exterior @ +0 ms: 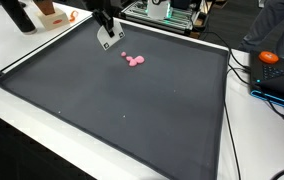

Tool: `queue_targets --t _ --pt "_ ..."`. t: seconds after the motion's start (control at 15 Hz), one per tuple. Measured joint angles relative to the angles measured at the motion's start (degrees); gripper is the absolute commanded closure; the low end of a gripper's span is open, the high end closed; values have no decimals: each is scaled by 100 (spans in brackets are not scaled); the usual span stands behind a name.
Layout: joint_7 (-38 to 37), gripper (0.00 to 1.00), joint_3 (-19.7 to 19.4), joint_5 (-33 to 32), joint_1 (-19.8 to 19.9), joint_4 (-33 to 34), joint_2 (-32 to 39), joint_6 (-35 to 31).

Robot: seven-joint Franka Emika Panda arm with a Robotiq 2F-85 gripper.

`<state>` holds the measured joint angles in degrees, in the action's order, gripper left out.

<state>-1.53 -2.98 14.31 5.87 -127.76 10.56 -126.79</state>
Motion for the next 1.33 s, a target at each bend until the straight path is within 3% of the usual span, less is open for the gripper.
queue_targets --t 0.33,0.87,1.33 --pt "472 99 45 -252 -98 -47 -80 -181" --pt "2164 99 291 -282 -200 -295 -459 -381" --pt "3108 99 573 -286 -558 -450 -1024 -320"
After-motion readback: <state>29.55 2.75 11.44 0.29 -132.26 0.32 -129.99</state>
